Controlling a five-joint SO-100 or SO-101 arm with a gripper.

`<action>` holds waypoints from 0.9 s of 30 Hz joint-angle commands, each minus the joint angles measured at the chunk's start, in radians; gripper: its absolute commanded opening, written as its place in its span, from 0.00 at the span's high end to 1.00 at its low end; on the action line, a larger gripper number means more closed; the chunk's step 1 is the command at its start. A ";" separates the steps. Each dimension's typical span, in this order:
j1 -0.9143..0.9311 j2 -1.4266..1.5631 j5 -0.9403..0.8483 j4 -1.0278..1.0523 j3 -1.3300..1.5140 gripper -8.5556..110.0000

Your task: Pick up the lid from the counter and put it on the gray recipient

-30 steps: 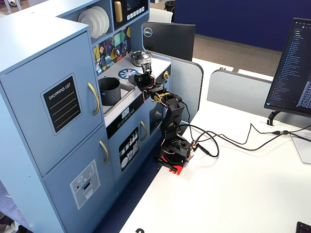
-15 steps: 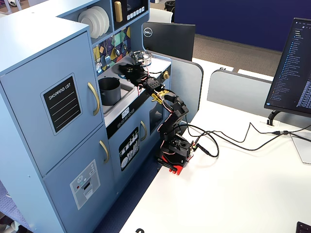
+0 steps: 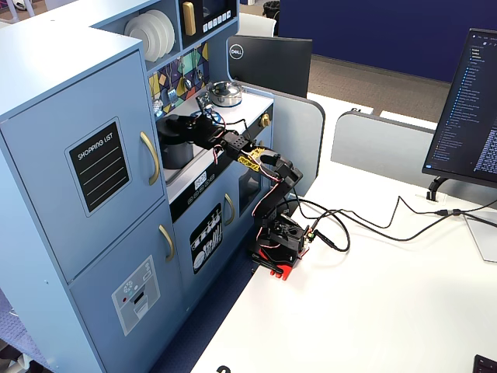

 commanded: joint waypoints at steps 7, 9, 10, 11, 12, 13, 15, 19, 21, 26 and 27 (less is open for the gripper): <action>-0.005 0.023 -0.009 -0.077 0.041 0.93; -0.006 0.021 -0.009 -0.081 0.051 0.93; -0.009 0.021 -0.009 -0.081 0.054 0.93; -0.012 0.020 -0.009 -0.083 0.055 0.93; -0.014 0.018 -0.011 -0.086 0.057 0.93; -0.018 0.017 -0.011 -0.086 0.058 0.93; -0.023 0.017 -0.012 -0.087 0.061 0.93; -0.032 0.020 -0.011 -0.098 0.078 0.93; -0.037 0.025 -0.011 -0.098 0.087 0.93; -0.040 0.038 -0.014 -0.103 0.109 0.93; -0.037 0.040 -0.015 -0.103 0.110 0.93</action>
